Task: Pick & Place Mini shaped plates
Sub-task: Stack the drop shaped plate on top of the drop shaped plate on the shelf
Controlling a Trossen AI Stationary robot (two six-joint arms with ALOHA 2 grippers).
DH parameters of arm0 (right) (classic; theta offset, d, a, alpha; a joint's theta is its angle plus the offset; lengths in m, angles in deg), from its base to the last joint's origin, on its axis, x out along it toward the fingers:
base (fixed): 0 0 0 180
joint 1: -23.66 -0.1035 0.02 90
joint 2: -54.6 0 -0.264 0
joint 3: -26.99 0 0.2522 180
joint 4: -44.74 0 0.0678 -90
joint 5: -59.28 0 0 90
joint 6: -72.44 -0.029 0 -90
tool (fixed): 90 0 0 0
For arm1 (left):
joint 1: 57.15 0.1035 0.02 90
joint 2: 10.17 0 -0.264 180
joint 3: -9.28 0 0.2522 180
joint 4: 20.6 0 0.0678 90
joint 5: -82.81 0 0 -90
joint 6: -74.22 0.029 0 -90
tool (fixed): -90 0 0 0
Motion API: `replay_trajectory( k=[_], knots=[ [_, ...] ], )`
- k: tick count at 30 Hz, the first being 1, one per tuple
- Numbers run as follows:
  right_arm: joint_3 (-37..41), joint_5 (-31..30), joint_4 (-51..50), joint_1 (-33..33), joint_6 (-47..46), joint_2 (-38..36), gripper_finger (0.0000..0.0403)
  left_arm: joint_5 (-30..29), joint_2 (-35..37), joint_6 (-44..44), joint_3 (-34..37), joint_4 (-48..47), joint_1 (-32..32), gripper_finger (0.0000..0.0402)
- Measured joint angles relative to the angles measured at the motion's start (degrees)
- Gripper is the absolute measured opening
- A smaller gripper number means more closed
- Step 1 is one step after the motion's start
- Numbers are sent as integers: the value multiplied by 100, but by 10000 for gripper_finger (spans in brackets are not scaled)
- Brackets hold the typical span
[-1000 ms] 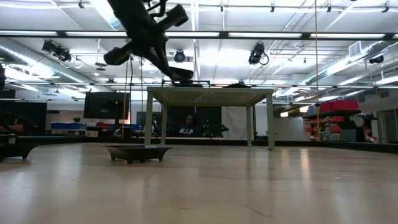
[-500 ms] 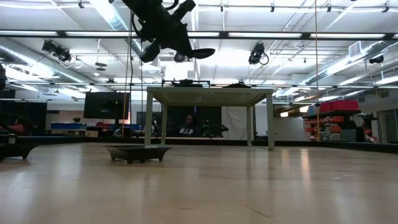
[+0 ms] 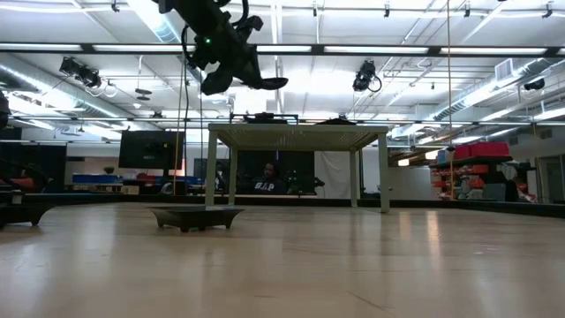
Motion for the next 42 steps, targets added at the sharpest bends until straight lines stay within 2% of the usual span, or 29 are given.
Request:
replay_trajectory(
  k=[8, 14, 24, 35, 42],
  knots=[
    [2, -2, 0, 0, 0, 0, 4, 108, -2, -658, 0, -604, 231, 1],
    [2, -2, 0, 2, 0, 0, 4, 357, -7, -756, 0, -582, 275, 1],
    [2, 0, 0, 2, 0, -2, 4, 430, -315, -929, 2, -152, 275, 1],
    [1, -1, 0, 2, 0, -2, 4, 467, -334, -1026, 2, -170, 300, 1],
    [1, -1, 0, 1, 0, -2, 4, 473, -424, -1021, 2, -97, 301, 23]
  ],
)
